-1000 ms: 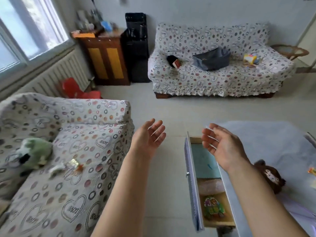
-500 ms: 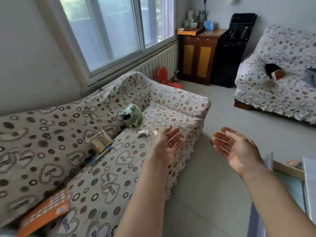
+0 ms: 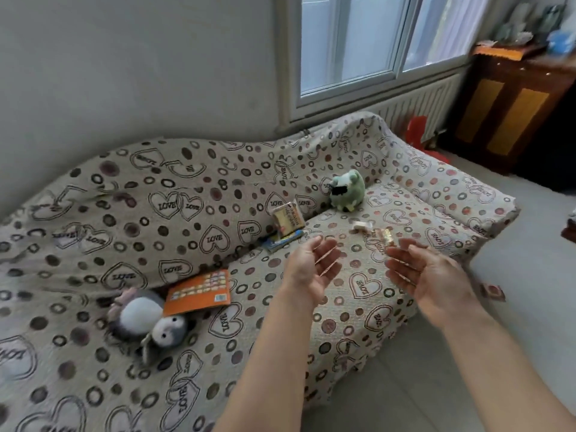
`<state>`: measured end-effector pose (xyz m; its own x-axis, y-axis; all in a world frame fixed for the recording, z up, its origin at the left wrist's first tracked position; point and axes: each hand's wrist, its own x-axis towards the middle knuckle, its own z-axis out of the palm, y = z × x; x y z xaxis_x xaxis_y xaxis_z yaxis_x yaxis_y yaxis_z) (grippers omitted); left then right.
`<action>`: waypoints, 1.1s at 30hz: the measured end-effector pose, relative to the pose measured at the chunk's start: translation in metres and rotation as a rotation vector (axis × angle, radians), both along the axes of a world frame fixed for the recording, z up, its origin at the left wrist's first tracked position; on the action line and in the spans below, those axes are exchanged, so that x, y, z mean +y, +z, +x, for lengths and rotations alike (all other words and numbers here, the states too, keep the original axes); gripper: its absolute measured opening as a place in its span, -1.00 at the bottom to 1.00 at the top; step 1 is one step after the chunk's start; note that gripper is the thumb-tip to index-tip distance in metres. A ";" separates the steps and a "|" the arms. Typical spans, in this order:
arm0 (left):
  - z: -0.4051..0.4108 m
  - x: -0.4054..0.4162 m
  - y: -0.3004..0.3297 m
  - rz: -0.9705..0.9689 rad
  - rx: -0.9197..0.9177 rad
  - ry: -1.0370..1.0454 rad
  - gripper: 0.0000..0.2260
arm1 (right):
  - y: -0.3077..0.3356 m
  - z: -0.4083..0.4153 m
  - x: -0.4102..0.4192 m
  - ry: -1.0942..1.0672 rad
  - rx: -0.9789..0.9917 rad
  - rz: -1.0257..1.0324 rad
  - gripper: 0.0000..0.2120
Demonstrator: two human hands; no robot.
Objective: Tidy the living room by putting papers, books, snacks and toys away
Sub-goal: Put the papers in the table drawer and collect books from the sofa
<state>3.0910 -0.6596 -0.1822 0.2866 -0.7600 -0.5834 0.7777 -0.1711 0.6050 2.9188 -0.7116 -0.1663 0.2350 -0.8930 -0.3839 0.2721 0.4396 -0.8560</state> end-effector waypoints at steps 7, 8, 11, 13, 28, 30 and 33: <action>0.062 0.019 -0.031 0.086 0.072 0.205 -0.82 | -0.016 0.082 -0.014 0.208 0.098 0.044 -0.80; 0.070 0.019 -0.037 0.107 0.077 0.243 -0.83 | -0.020 0.095 -0.020 0.242 0.110 0.052 -0.80; 0.091 0.009 -0.054 0.157 0.088 0.328 -0.84 | -0.038 0.129 -0.043 0.342 0.153 0.077 -0.81; 0.101 -0.002 -0.065 0.184 0.098 0.373 -0.85 | -0.055 0.150 -0.059 0.398 0.190 0.098 -0.81; 0.211 0.003 -0.212 0.530 0.140 0.599 -0.85 | -0.203 0.302 -0.077 0.728 0.418 0.320 -0.83; 0.236 -0.002 -0.242 0.575 0.143 0.609 -0.88 | -0.231 0.330 -0.082 0.738 0.456 0.350 -0.83; 0.262 -0.007 -0.271 0.675 -0.017 0.553 -0.94 | -0.252 0.354 -0.084 0.750 0.485 0.383 -0.83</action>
